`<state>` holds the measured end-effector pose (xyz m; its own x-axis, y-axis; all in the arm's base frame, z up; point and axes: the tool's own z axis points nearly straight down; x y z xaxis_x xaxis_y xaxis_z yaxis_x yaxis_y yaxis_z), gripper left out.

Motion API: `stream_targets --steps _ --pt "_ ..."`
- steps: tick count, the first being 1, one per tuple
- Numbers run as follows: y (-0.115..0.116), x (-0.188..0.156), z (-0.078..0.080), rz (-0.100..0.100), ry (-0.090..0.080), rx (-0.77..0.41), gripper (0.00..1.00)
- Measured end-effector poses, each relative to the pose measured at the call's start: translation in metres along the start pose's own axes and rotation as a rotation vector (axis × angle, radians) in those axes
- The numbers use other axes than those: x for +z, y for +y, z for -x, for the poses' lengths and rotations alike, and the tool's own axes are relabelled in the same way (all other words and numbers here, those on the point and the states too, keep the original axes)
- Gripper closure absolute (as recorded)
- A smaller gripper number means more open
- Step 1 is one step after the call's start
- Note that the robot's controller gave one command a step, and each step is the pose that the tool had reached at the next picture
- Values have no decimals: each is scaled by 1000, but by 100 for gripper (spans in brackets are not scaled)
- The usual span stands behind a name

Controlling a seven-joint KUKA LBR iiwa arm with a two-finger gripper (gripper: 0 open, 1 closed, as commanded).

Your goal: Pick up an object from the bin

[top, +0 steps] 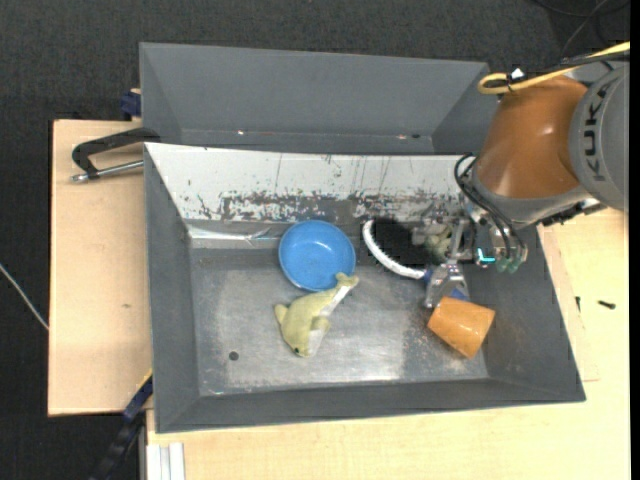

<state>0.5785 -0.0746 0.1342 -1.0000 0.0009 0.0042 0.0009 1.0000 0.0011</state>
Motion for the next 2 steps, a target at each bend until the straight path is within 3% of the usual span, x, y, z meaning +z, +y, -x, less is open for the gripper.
stream_targets --steps 1,2 --pt "8 61 -5 -1 -17 181 0" --pt "37 61 -3 -2 -16 208 0"
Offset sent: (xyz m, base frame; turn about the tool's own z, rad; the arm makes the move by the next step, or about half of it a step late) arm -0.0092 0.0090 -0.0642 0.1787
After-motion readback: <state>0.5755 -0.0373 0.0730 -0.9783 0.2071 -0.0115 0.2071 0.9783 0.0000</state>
